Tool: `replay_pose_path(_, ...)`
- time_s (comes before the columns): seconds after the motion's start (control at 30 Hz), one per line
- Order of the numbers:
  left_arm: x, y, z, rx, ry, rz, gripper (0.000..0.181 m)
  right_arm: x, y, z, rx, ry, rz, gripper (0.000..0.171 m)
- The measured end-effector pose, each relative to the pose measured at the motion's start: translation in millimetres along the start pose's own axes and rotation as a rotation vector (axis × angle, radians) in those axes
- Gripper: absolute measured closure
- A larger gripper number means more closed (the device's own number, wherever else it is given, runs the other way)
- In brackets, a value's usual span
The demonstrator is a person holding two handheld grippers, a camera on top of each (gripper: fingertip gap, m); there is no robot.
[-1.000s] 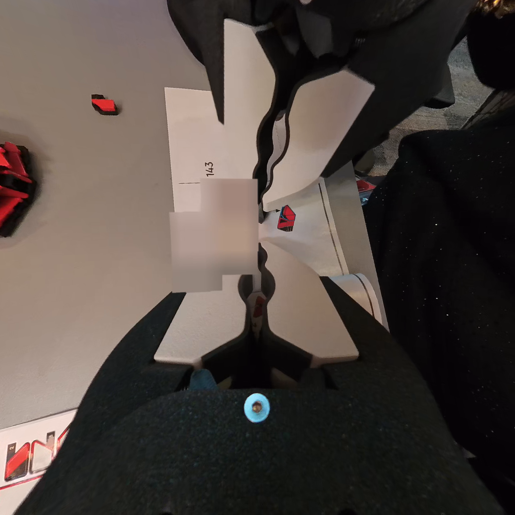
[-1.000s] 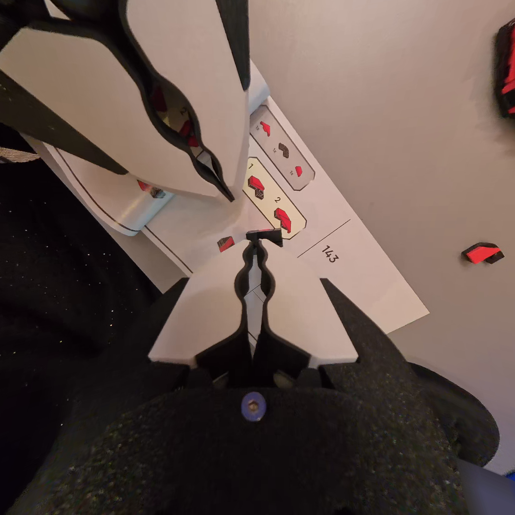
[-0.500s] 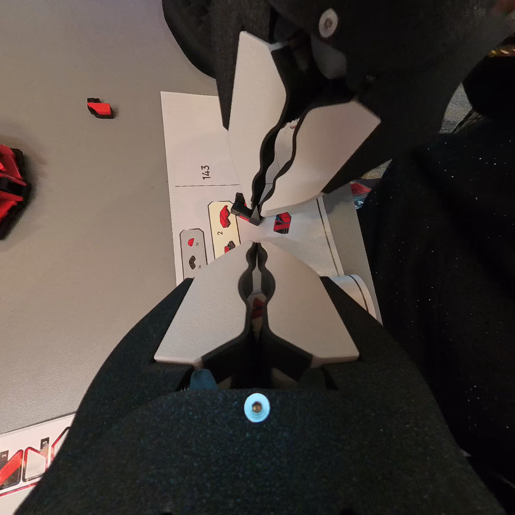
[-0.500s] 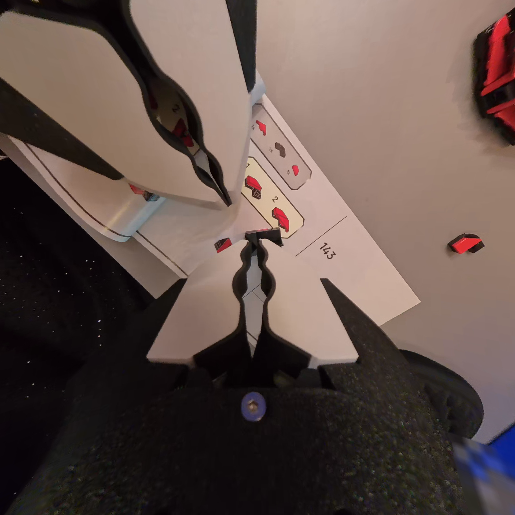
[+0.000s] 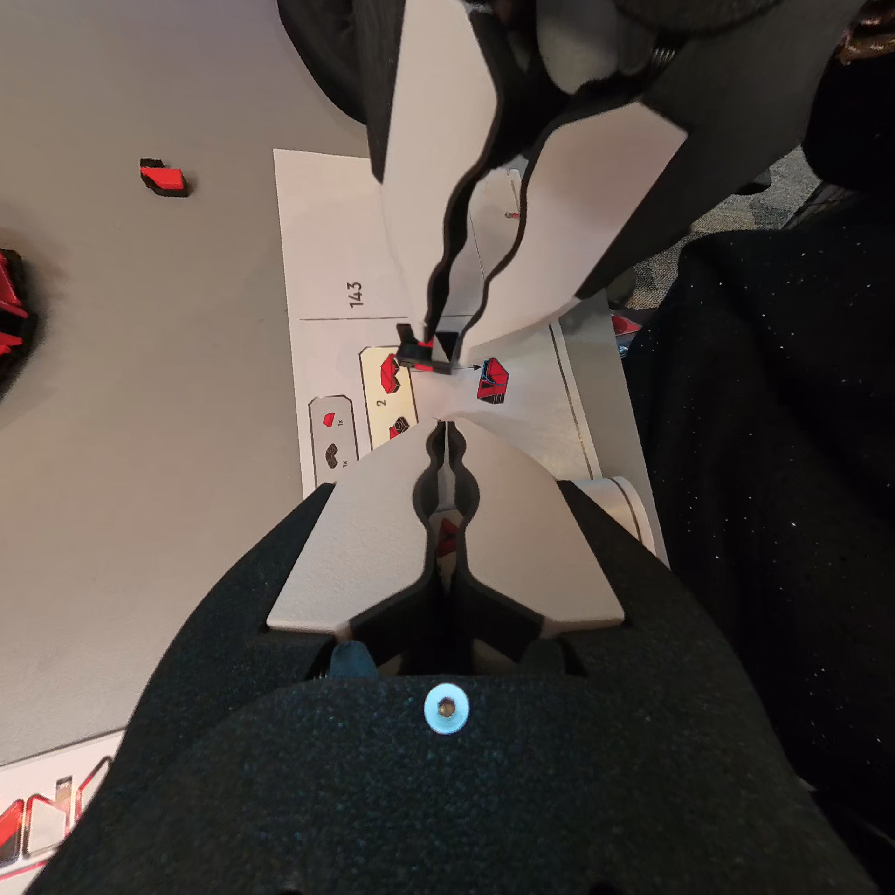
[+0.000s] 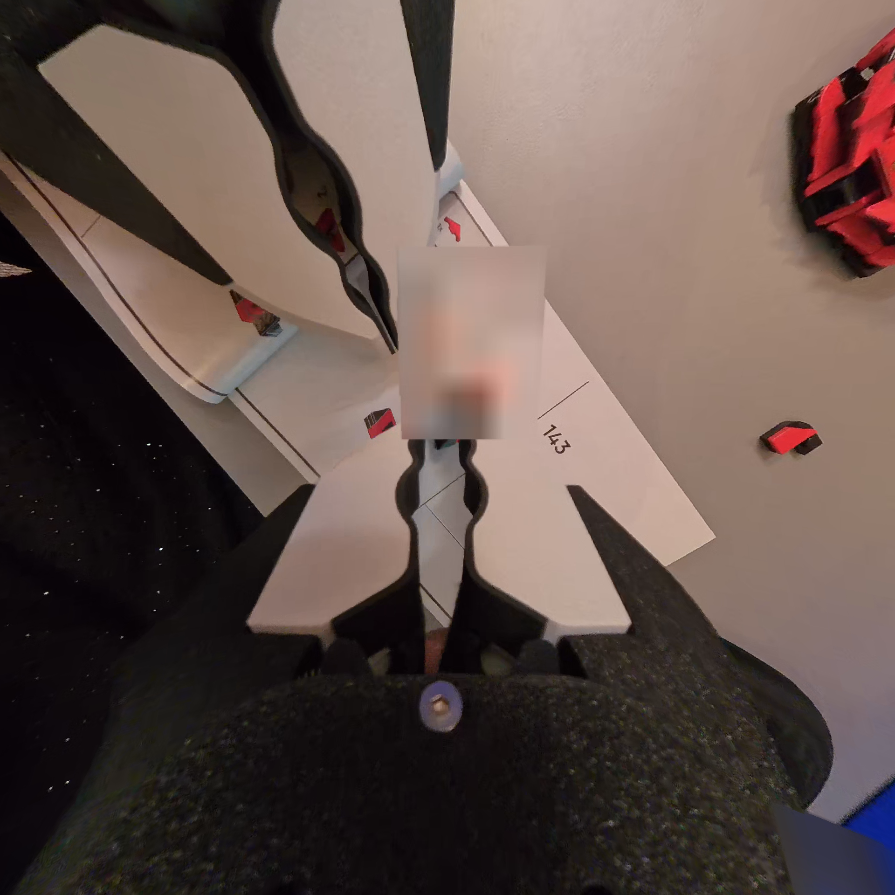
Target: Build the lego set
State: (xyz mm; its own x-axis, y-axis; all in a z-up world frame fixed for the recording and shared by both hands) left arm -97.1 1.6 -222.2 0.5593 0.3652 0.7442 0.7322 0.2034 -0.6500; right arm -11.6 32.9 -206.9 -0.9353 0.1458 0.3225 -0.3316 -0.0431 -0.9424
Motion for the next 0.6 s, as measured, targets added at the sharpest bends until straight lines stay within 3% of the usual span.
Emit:
replay_pose_path(0.27,0.7,0.1,-0.2,-0.001,0.006,-0.009,0.179,-2.9,-13.3,4.9,0.007,-0.051,-0.025,0.155)
replay_pose_path(0.33,1.0,0.2,-0.4,-0.001,0.011,-0.011,0.179,-8.9,-18.0,0.5,-0.010,-0.096,-0.019,0.145)
replay_pose_path(0.4,1.8,0.1,-0.9,-0.003,0.017,-0.018,0.179,-14.4,-17.4,-6.0,-0.005,-0.169,-0.035,0.124)
replay_pose_path(0.47,2.5,0.0,-1.1,-0.008,0.017,-0.026,0.179,-16.6,-10.0,-13.2,0.039,-0.222,-0.072,0.118)
replay_pose_path(0.6,3.2,-1.3,-0.2,-0.008,0.012,-0.044,0.179,-14.5,5.1,-19.0,0.154,-0.238,-0.148,0.121)
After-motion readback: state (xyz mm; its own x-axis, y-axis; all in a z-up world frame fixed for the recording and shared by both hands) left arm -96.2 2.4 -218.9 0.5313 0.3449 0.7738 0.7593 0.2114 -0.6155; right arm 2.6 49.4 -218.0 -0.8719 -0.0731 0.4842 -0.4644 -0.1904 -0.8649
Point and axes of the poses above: each gripper's, where its closed fingertips meet, y out along the fingers, x out of its top, z = x × y across the jaws, the point moved 6 cm from there along -y, back along the fingers, and after that the axes turned 5 degrees about y, right-handed, at the moved point
